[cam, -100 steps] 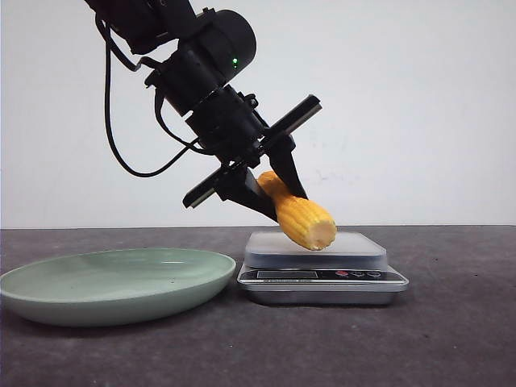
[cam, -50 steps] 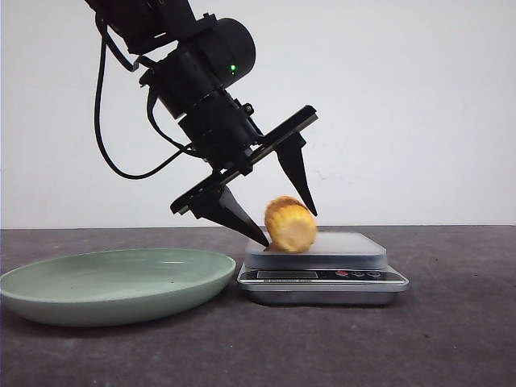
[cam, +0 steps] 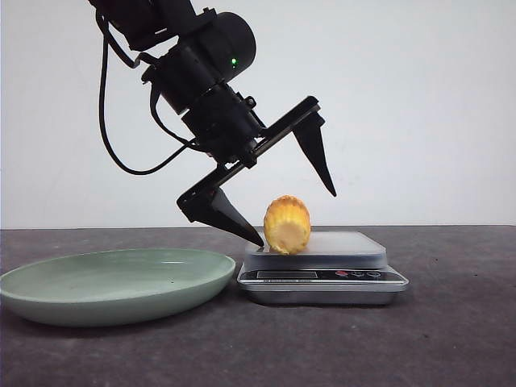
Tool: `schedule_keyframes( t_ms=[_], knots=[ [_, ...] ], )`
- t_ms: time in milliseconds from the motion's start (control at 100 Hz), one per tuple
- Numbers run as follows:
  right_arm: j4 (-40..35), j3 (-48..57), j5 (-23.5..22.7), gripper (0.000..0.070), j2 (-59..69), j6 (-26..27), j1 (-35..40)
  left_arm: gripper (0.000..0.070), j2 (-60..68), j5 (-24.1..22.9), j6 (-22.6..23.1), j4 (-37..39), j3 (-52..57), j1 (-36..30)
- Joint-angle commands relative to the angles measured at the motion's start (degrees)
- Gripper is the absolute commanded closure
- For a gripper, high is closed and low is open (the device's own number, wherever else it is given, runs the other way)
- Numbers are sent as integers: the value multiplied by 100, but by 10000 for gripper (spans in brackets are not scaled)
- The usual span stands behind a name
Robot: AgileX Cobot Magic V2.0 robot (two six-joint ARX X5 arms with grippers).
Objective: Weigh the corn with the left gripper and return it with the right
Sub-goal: 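Open the left gripper, release the corn, and withdraw upward, then grasp the corn on the scale with the right gripper and lift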
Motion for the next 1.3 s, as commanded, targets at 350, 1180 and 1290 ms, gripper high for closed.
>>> schedule_keyframes(
  t_ms=[350, 1180, 1290],
  knots=[
    [57, 79, -4, 0, 98, 44, 9, 390, -1445, -107, 852, -459, 387, 385],
    [1978, 79, 402, 17, 2935, 669, 1467, 697, -6771, -1873, 2120, -3735, 498, 380],
    [2212, 79, 911, 17, 3595, 706, 1823, 697, -7090, -1998, 2138, -3976, 498, 380]
  ],
)
